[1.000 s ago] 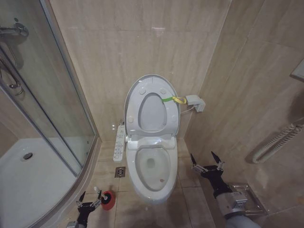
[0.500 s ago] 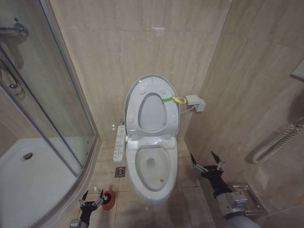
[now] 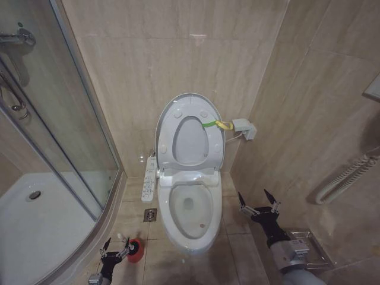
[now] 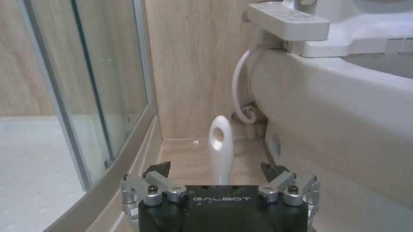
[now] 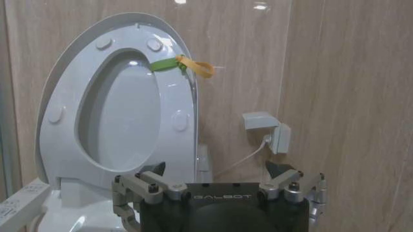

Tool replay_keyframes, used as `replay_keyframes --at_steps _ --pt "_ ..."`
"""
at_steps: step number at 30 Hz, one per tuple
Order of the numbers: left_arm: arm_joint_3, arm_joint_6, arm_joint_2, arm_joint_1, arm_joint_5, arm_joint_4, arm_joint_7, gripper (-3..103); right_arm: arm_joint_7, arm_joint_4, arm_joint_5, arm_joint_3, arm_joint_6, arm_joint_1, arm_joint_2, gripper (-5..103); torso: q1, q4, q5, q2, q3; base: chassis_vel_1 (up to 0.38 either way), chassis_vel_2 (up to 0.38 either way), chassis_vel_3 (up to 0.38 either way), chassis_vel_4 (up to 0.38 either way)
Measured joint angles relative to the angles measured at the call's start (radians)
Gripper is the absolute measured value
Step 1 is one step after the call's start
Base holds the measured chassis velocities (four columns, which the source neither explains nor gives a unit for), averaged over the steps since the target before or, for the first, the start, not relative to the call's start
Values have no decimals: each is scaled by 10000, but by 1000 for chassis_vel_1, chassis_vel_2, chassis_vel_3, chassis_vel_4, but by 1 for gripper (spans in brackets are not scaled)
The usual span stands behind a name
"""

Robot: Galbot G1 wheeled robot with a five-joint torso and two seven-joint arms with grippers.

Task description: Open the toilet lid, clean the toilet bowl with a toilet brush, close the toilet lid, and flush.

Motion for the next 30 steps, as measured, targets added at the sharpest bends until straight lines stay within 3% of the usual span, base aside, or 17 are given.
replay_keyframes --at_steps 12,19,30 --pt "-413 -1083 -150 -57 626 591 -2 94 0 0 0 0 0 0 0 100 -2 0 -1 0 0 0 0 0 0" --pt "-599 -1792 -103 -340 777 1071 395 94 -1 0 0 0 0 0 0 100 -2 1 0 0 0 0 0 0 0" --pt "-563 -2070 -148 -495 601 1286 632 94 0 0 0 0 0 0 -1 100 -1 0 0 0 0 0 0 0 0"
